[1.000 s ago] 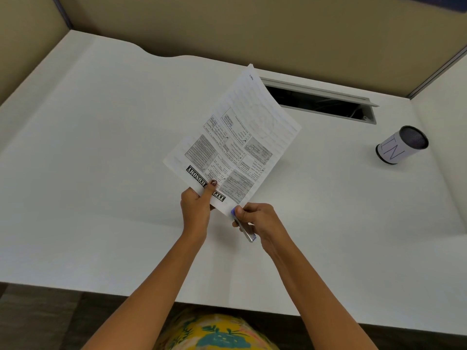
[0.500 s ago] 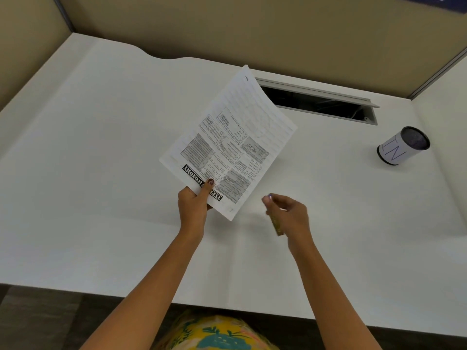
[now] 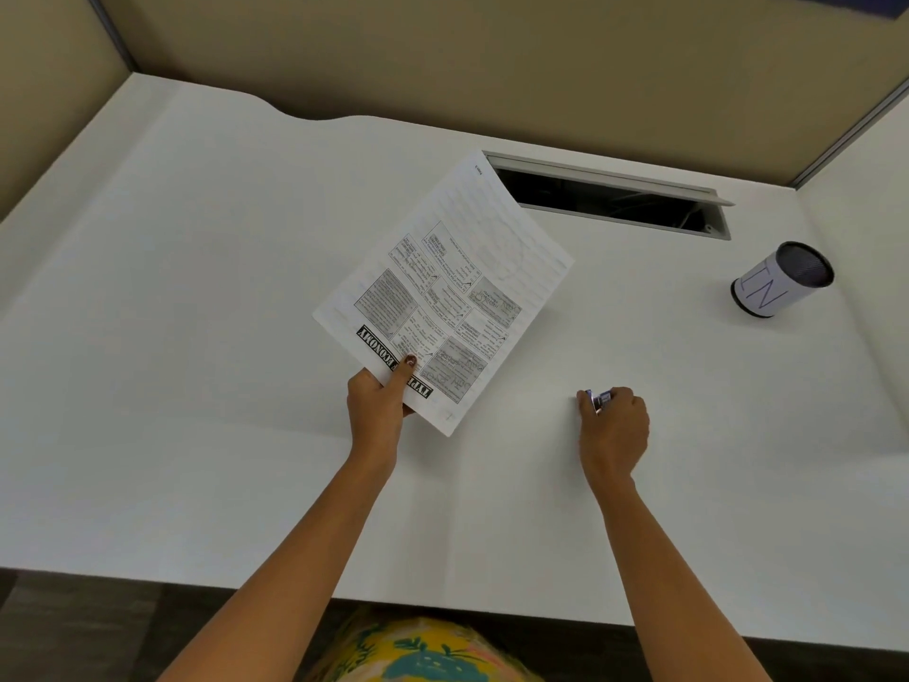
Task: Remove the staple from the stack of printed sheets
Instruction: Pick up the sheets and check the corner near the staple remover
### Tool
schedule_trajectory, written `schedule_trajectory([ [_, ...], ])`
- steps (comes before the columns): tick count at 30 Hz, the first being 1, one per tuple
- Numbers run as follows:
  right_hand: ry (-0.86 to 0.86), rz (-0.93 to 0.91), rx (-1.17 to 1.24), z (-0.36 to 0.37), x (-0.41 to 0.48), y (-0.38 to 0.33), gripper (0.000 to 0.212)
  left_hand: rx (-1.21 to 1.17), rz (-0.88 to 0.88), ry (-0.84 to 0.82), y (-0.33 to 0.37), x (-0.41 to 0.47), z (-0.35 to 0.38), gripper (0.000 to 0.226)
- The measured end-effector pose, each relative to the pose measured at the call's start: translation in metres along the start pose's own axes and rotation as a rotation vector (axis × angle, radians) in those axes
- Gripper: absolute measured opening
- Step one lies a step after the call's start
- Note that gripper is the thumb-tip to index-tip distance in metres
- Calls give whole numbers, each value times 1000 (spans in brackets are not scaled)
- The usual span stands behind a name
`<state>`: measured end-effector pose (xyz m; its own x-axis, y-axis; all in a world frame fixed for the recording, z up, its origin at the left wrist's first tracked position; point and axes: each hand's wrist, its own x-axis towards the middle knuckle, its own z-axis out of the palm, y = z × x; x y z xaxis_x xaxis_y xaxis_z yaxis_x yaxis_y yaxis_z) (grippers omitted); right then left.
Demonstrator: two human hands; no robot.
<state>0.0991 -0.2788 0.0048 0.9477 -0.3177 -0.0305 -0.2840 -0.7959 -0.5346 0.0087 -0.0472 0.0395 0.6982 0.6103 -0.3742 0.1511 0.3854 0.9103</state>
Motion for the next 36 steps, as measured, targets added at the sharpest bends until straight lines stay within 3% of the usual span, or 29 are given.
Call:
schedule_trajectory([
  [5,20,30,-15,4,2,2,39,14,-1,4,0,1,1,26],
  [9,11,48,-40,5,3,1,58,11,-8,-8,1,1,4,28],
  [12,126,39,36,4,1,-7,53,30,5,-29,4,3,6,28],
  [17,267,-248,249,-9,5,-33,36,223,60,-130,17,17,1,17],
  [23,112,-601,327,-36,22,-79,64,675,269,-289,47,37,2,19],
  [27,37,-721,207,-44,28,-101,77,837,368,-317,66,47,1,16],
  [29,47,-791,159,-45,30,-105,65,915,434,-328,73,50,-2,19],
  [33,120,-915,195,-50,34,-101,9,982,556,-334,86,51,-4,27],
  [36,151,-891,241,-50,32,-95,5,1003,597,-317,89,51,-5,28],
])
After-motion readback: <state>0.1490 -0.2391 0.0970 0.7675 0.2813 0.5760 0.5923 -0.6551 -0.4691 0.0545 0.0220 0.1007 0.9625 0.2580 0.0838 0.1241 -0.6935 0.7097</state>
